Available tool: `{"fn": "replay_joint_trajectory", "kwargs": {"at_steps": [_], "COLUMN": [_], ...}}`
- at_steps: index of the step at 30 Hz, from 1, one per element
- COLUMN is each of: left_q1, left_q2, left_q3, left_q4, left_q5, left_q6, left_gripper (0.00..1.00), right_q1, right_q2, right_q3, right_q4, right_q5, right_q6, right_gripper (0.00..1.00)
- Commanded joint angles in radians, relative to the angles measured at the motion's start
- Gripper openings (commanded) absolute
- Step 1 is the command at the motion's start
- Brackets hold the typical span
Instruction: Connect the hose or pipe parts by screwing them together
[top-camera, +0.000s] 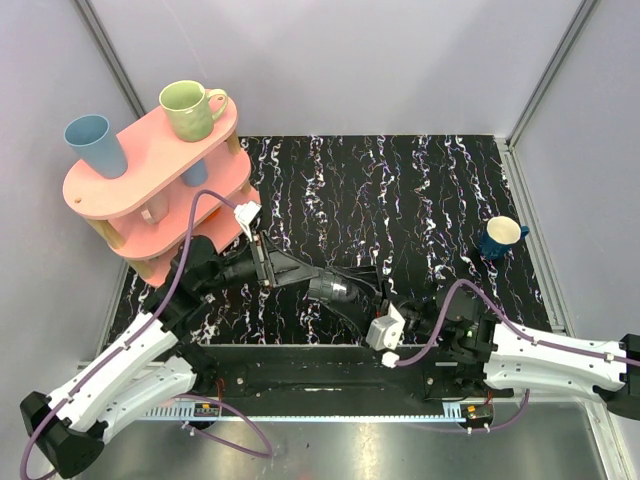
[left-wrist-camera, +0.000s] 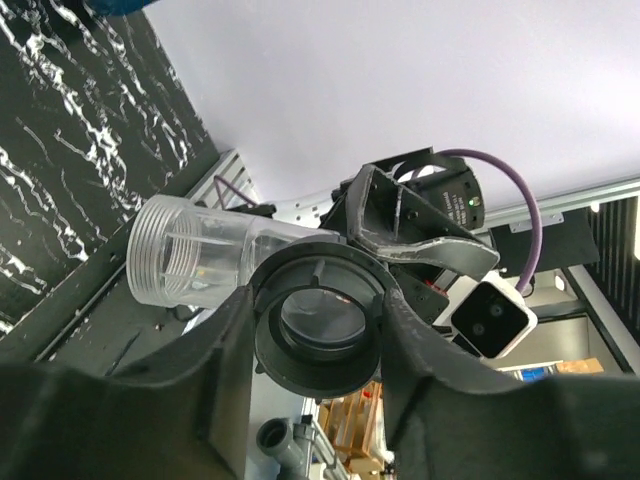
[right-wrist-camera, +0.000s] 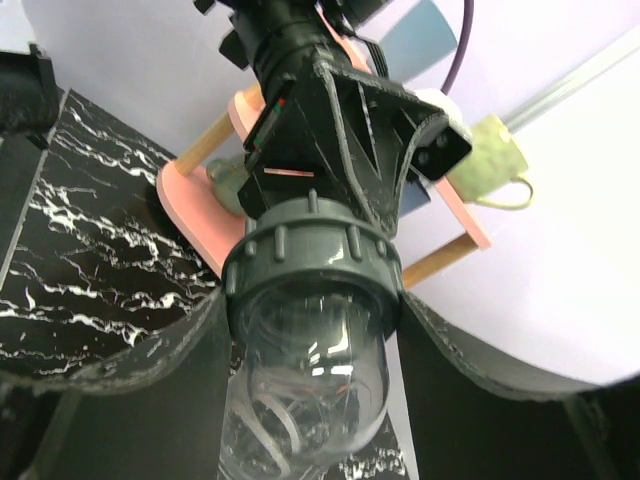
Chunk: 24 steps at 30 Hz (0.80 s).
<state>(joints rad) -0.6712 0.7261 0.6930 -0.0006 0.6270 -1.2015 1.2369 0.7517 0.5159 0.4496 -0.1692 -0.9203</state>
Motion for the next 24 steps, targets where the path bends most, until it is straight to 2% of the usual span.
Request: {"fn": "replay_joint_trajectory", "kwargs": {"at_steps": [1,2,6,10,13,17,18,21,24], "left_q1": [-0.002,-0.002,-0.005,-0.008,-0.013,-0.025,-0.027,-0.033,-0.037], "left_q2": [-0.027,-0.04,-0.06,-0.074,-0.096,-0.099,-0.097,-0.096,-0.082], "left_q3": [-0.065,-0.079,-0.147,-0.211,-0.253,-0.251,-0.251,-0.262,-0.259], "left_q4": [0.253,0.281,0.459,0.568,0.628,0.576,0.561,0.557,0.594], "left_q5": [0.062,0.063,0.109,0.145,0.172,0.195,0.212,0.246,0.302], "left_q6": [0.008,0.013,0.107,0.295,0.443,0.658,0.75,0.888,0.95], "left_gripper": [0.27,0.18,0.0,0.0,0.0,0.0,0.0,0.0,0.0], "right_q1": [0.009,0.007,0.009,0.007,0.007,0.009,0.006,0.003,0.004], "right_q2": [0.027,0.043,0.084,0.107,0.118,0.136,0.14,0.14,0.143], "right_q3": [0.044,0.047,0.068,0.088,0.147,0.216,0.228,0.26,0.292], "right_q4": [0.123,0.135,0.172,0.215,0.143,0.037,0.035,0.006,-0.043], "right_q5": [0.025,0.039,0.079,0.146,0.22,0.224,0.221,0.273,0.264], "right_q6": [0.07,0.095,0.237,0.476,0.636,0.846,0.894,1.217,1.319], "right_gripper": [0.0,0.0,0.0,0.0,0.0,0.0,0.0,0.0,0.0]}}
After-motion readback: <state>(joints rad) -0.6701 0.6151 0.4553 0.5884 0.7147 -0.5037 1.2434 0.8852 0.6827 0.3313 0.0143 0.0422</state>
